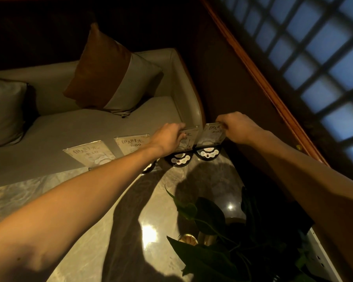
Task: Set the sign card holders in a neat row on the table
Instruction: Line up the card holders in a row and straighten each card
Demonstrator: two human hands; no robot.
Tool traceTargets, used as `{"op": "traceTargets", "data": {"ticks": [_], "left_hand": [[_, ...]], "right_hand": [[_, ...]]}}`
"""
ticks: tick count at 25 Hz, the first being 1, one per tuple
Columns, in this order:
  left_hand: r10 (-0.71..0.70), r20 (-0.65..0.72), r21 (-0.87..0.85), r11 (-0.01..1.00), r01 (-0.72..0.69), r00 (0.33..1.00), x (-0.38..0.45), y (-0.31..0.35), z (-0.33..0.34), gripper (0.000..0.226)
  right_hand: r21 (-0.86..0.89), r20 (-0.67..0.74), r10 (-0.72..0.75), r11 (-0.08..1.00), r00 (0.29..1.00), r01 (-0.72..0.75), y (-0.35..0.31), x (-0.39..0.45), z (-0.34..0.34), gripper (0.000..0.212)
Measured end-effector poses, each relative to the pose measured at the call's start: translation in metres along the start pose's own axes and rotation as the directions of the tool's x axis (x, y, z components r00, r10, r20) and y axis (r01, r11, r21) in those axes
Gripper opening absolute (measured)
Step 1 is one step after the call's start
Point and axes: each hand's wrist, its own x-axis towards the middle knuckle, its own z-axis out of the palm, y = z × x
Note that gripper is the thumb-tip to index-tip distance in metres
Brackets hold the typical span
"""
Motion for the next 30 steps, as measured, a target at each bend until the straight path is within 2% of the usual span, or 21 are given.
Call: {"op": "traceTargets", "data": {"ticks": [9, 13, 17, 24, 28, 30], "left_hand": [[-0.058, 0.014, -0.016, 0.998, 0.058, 0.998, 0.004, 0.003, -0.001, 0.016], [-0.077, 0.024, -0.025, 0.997, 0.077, 0.997, 0.003, 0.005, -0.007, 0.030], [-0.033, 0.005, 0.006, 0.999, 0.032, 0.999, 0.002, 0.004, -0.014, 0.027], [-0.033, -0.028, -0.001, 0.999, 0.033, 0.999, 0.000, 0.006, -0.012, 0.029], [-0.075, 0.000, -0.035, 0.997, 0.075, 0.997, 0.000, 0.010, -0.015, 0.030], [-0.082, 0.026, -0.031, 0.996, 0.083, 0.996, -0.002, 0.010, -0.020, 0.034]], "right_hand": [[-0.007, 0.024, 0.021, 1.000, 0.999, -0.021, -0.002, 0.001, 0.000, 0.025], [-0.010, 0.038, 0.039, 0.999, 0.999, -0.039, -0.003, -0.002, 0.003, 0.025], [0.060, 0.021, 0.049, 0.997, 0.999, -0.051, -0.003, -0.007, 0.005, 0.017], [0.115, 0.030, 0.063, 0.991, 0.998, -0.066, -0.003, -0.006, 0.003, 0.017], [0.089, 0.032, 0.085, 0.992, 0.996, -0.088, -0.006, -0.004, 0.003, 0.032], [0.006, 0.023, 0.090, 0.996, 0.996, -0.090, -0.009, -0.005, 0.004, 0.046]]}}
